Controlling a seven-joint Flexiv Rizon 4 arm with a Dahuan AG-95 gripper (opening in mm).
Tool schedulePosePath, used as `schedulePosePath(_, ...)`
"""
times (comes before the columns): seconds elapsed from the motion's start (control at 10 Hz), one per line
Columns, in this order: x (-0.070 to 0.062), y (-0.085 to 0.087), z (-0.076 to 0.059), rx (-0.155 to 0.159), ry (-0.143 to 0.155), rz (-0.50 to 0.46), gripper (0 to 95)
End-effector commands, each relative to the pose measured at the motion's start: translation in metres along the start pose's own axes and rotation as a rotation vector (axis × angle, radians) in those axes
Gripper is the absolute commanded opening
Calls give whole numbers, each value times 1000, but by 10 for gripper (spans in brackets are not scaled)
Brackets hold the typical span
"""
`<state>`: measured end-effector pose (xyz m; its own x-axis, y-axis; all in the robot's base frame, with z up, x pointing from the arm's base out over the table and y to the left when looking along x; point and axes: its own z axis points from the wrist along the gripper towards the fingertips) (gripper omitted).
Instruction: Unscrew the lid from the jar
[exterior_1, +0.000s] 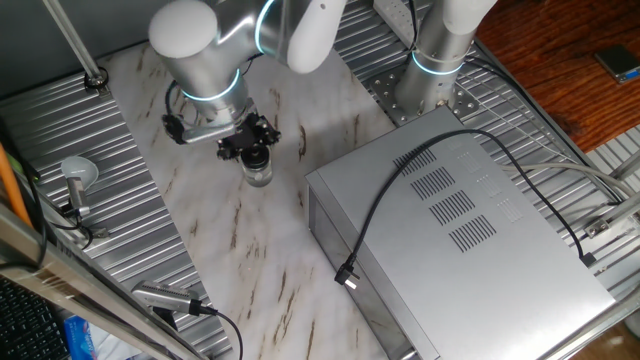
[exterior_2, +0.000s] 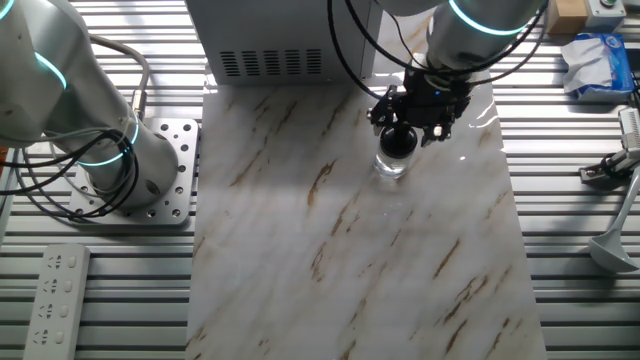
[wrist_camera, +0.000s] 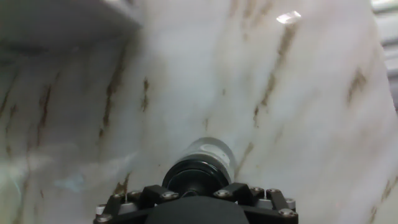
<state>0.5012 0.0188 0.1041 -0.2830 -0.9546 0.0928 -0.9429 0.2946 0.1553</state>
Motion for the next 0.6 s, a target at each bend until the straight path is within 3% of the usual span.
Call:
schedulePosePath(0.1,1,0,0,-29,0,245,760)
schedulePosePath(0.6,1,0,0,-50,-2,376,760)
